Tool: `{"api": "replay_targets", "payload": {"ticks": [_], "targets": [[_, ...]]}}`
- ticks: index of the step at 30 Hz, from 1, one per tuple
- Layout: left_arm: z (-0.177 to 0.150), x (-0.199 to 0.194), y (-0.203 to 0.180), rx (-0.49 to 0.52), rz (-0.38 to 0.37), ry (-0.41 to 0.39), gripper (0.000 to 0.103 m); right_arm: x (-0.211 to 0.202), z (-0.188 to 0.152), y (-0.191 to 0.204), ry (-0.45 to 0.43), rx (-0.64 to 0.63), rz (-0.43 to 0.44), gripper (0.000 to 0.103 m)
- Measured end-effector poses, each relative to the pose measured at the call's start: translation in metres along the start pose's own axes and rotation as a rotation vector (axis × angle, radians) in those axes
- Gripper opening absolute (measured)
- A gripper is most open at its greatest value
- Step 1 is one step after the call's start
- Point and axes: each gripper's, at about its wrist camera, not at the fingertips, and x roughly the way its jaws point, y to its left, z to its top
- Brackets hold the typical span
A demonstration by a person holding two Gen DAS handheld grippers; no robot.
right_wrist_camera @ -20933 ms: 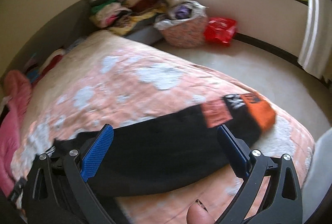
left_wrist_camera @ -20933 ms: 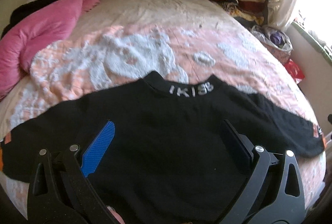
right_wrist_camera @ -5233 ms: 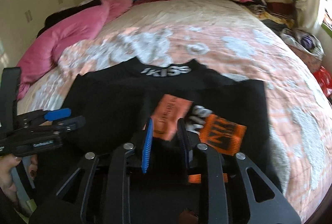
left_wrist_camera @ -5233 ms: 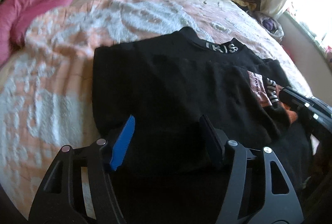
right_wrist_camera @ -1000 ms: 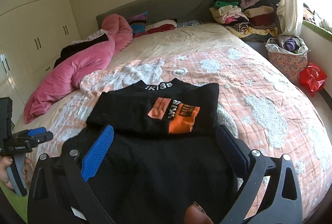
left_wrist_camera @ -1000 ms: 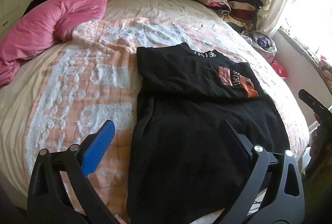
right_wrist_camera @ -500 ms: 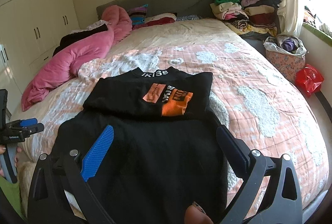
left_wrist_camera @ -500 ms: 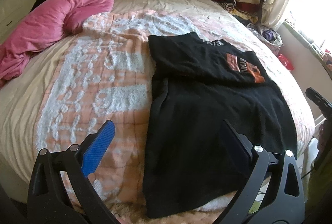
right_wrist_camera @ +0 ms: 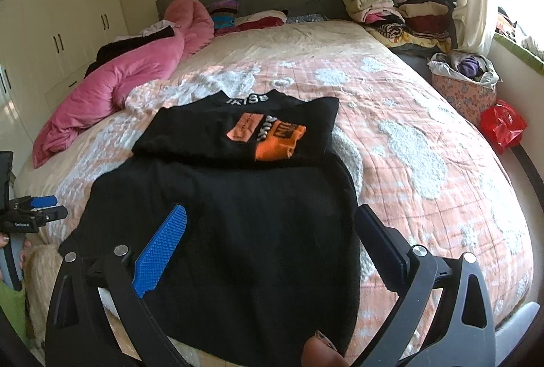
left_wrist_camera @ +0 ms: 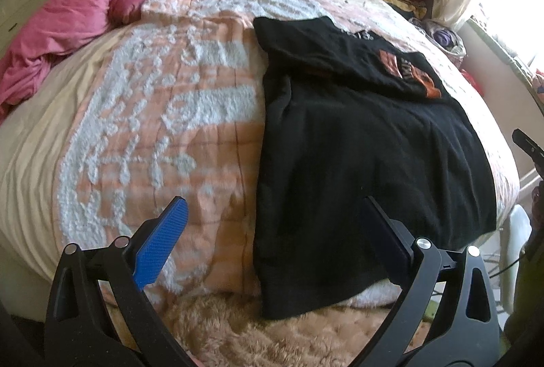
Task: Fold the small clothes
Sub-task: 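Grasp the black sweatshirt hem with both tools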
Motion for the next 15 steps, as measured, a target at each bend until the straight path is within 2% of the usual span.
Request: {"api": "replay_targets", "payload": {"ticks": [5, 10, 15], "targets": [[-0.007, 0.003, -0.002, 0.009, -0.05, 0.026, 0.093, 0.001, -0.011, -0.006, 0.026, 0.008, -0.016, 0.099], [-0.012, 0.011, -0.005, 0.029, -0.082, 0.08, 0.075, -0.001, -0.022, -0.011, 0.045, 0.008, -0.028, 0.099], [-0.019, 0.022, -0.003, 0.052, -0.079, 0.145, 0.066, -0.003, -0.032, -0.018, 0.064, 0.016, -0.032, 0.099]]}}
